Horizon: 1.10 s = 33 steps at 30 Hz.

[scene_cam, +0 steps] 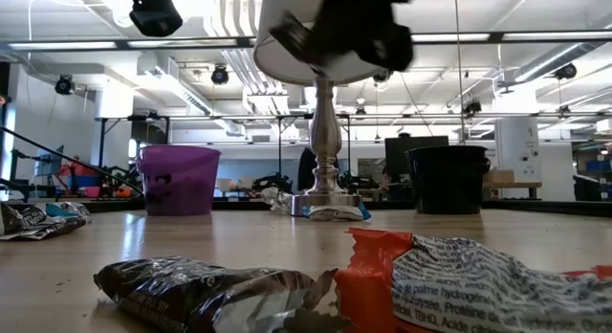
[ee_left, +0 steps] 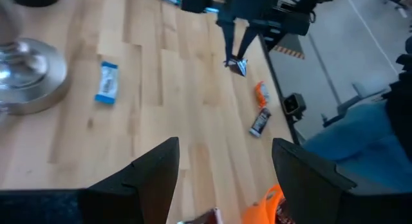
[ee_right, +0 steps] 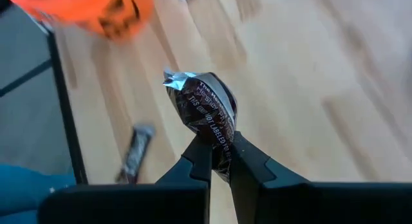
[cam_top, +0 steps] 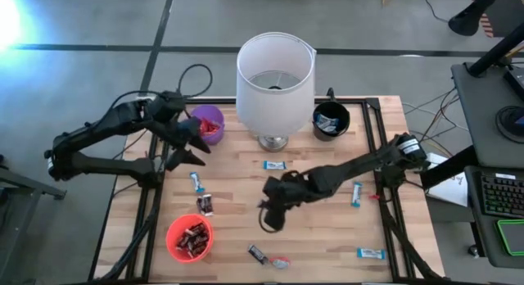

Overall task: Sort candy
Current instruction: Put the black chocolate into the orange bucket

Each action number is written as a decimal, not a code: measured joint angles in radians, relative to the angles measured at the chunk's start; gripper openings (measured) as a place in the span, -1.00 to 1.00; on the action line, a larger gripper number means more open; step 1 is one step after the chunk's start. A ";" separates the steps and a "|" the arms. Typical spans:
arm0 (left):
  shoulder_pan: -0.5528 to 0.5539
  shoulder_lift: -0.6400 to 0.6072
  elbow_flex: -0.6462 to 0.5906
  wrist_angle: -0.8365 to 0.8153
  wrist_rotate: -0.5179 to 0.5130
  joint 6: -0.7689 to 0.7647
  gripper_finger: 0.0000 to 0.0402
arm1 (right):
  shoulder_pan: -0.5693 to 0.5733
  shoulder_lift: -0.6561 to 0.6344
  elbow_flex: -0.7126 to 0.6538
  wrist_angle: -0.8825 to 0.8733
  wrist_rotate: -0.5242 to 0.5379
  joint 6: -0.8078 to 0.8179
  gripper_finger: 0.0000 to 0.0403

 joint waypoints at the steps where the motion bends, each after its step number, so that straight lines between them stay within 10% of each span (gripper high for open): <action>1: -0.015 0.000 -0.009 0.019 -0.001 -0.014 0.15 | -0.012 0.002 0.020 0.002 0.002 -0.023 -0.91; 33: -0.335 0.007 -0.219 0.388 -0.132 -0.261 0.15 | -0.120 0.324 0.628 -0.016 0.070 -0.360 -0.91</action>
